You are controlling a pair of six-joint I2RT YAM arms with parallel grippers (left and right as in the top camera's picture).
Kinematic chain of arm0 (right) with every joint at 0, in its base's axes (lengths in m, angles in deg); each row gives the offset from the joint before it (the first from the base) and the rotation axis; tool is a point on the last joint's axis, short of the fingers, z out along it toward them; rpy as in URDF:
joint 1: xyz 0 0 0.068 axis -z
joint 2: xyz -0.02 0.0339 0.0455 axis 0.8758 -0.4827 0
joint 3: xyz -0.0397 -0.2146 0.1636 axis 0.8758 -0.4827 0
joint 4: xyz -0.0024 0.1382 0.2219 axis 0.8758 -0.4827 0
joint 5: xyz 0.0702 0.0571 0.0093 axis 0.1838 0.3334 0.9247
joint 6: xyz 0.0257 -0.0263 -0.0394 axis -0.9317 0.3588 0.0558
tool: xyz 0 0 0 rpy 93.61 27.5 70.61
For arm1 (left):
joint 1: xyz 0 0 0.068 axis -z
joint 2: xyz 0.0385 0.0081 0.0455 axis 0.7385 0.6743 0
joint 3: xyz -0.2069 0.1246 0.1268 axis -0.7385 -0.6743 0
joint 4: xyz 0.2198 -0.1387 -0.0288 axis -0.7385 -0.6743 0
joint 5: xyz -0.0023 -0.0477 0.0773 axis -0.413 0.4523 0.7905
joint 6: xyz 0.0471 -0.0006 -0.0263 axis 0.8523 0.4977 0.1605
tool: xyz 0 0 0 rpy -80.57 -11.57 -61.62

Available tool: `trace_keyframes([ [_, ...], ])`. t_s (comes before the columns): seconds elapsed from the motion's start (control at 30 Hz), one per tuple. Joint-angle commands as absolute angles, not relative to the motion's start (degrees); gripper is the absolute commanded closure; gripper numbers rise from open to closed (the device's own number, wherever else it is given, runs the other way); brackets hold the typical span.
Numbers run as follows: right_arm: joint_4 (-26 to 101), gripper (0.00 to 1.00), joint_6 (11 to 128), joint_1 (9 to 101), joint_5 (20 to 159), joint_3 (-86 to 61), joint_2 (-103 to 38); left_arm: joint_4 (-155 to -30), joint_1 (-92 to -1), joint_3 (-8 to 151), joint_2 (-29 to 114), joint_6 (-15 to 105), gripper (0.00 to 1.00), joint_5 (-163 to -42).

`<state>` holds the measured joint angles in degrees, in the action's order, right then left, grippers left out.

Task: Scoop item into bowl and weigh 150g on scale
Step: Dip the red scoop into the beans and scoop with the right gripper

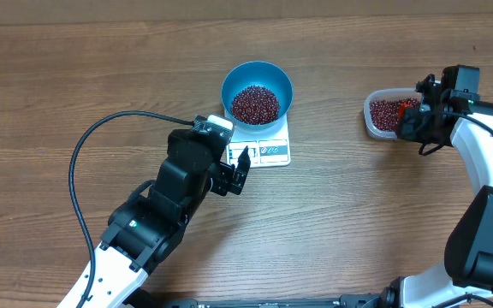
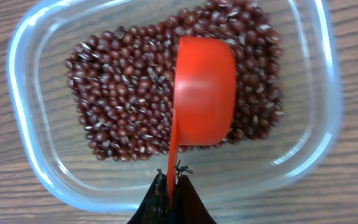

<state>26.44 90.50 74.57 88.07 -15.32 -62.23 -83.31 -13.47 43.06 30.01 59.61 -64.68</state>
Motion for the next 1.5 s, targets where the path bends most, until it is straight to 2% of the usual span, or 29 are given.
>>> trace_keyframes([
  [0.0,25.58,0.96,91.53,74.66,92.8,-15.7,-64.52,-83.09,-13.45,43.26,28.9,61.12,0.0,-63.91],
  [0.37,25.52,0.96,92.64,74.66,102.39,-15.7,-64.54,-83.09,-13.45,43.26,28.9,61.12,0.0,-63.91],
  [1.47,24.95,0.96,94.15,76.93,115.72,-15.81,-64.59,-82.7,-13.45,43.26,28.9,61.12,0.0,-63.91],
])
